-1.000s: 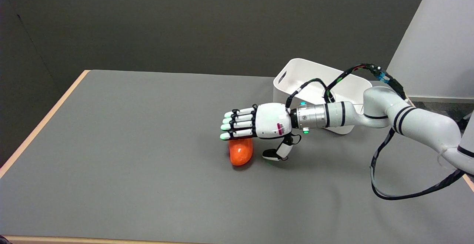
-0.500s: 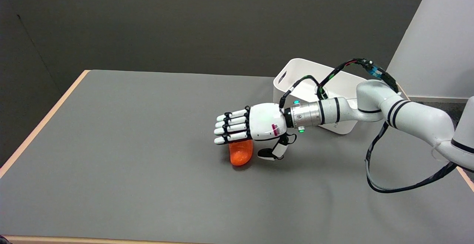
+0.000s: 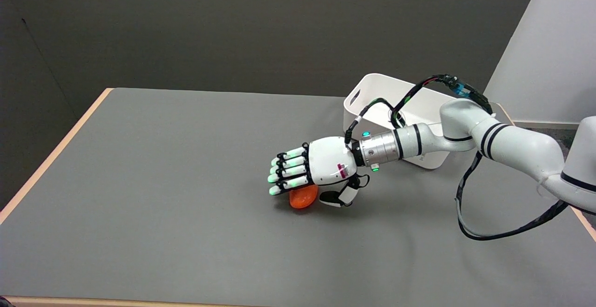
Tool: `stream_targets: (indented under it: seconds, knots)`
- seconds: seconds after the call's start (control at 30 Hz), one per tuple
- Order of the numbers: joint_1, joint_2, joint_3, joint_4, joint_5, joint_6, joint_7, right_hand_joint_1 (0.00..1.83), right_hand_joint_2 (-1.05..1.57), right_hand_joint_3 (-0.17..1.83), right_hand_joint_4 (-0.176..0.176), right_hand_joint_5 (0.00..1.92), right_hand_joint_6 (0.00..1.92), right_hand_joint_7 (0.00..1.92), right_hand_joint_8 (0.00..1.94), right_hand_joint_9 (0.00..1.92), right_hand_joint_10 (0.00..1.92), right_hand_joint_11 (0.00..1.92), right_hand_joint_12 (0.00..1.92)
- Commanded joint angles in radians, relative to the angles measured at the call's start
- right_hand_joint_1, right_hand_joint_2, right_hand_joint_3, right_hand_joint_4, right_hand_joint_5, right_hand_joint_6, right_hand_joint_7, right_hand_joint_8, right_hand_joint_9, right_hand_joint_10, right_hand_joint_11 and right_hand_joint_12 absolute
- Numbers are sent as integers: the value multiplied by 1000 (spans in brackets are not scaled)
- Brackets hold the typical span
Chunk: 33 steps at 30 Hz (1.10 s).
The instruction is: Pick up mango.
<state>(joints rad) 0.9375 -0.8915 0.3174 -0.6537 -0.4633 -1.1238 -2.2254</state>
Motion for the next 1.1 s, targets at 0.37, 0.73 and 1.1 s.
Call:
stream_targets:
  seconds: [0.37, 0.73, 1.1]
  knots:
    - [7, -35, -37, -3, -39, 45, 0, 784, 879, 937, 37, 54, 373, 77, 240, 59, 436, -1, 578]
    - [14, -42, -32, 5, -53, 67, 1, 1120, 1144, 503, -59, 130, 1608, 377, 1372, 471, 1412, 304, 1441]
    - [16, -33, -5, 17, -52, 71, 0, 1240, 1327, 166, -101, 309, 1921, 451, 1691, 609, 1783, 356, 1917]
